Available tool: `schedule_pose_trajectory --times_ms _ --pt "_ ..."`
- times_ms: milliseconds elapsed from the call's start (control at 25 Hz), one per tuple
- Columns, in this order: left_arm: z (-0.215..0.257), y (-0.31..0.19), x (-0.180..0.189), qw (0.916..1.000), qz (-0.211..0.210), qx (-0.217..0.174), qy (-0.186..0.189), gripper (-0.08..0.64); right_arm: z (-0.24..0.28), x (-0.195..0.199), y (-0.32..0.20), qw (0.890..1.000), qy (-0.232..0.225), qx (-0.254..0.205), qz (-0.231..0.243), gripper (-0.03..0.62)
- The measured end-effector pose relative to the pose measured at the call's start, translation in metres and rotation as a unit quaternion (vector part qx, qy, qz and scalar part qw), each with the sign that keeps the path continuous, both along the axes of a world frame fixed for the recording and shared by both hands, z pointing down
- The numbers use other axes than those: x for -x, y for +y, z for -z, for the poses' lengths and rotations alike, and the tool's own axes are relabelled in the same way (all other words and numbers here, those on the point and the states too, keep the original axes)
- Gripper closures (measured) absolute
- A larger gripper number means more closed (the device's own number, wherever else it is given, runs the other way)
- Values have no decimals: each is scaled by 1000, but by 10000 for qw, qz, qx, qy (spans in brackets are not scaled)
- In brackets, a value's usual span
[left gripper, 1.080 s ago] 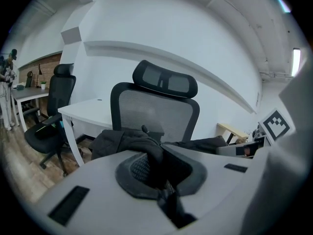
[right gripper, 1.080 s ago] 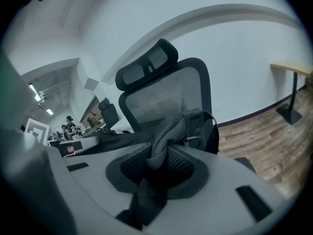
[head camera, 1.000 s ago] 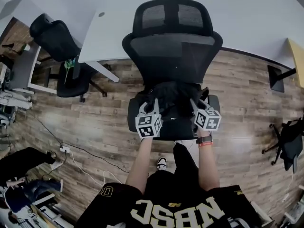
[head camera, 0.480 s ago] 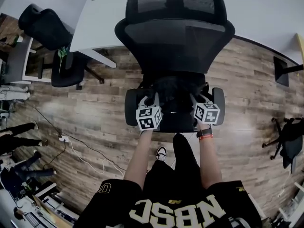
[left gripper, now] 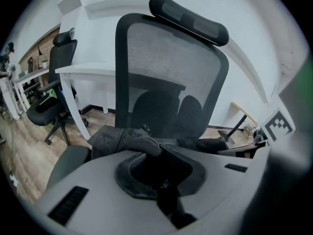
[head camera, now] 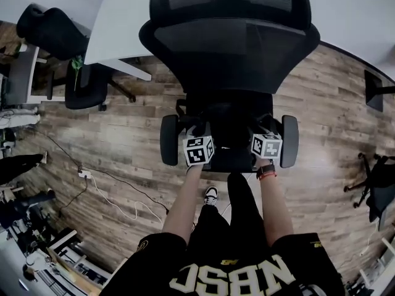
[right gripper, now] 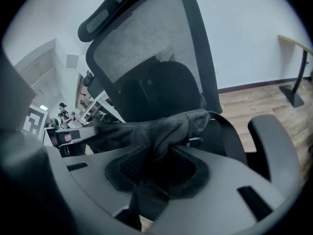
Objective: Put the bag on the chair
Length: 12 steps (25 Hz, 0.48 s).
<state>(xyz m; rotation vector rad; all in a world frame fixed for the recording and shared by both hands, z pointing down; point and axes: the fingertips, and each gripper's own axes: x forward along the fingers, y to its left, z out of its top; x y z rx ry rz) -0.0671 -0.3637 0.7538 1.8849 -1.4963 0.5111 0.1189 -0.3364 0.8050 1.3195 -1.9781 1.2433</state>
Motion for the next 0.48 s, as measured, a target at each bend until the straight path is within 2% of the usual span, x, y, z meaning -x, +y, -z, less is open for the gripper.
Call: schedule_pose_trajectory --times_ms 320,480 --pt "-62 -10 12 9990 212 381 -31 532 -59 1 -19 9992 82 339 196 492" --pt "-94 -20 13 9983 90 557 -160 532 -83 -5 -34 9992 40 359 198 490"
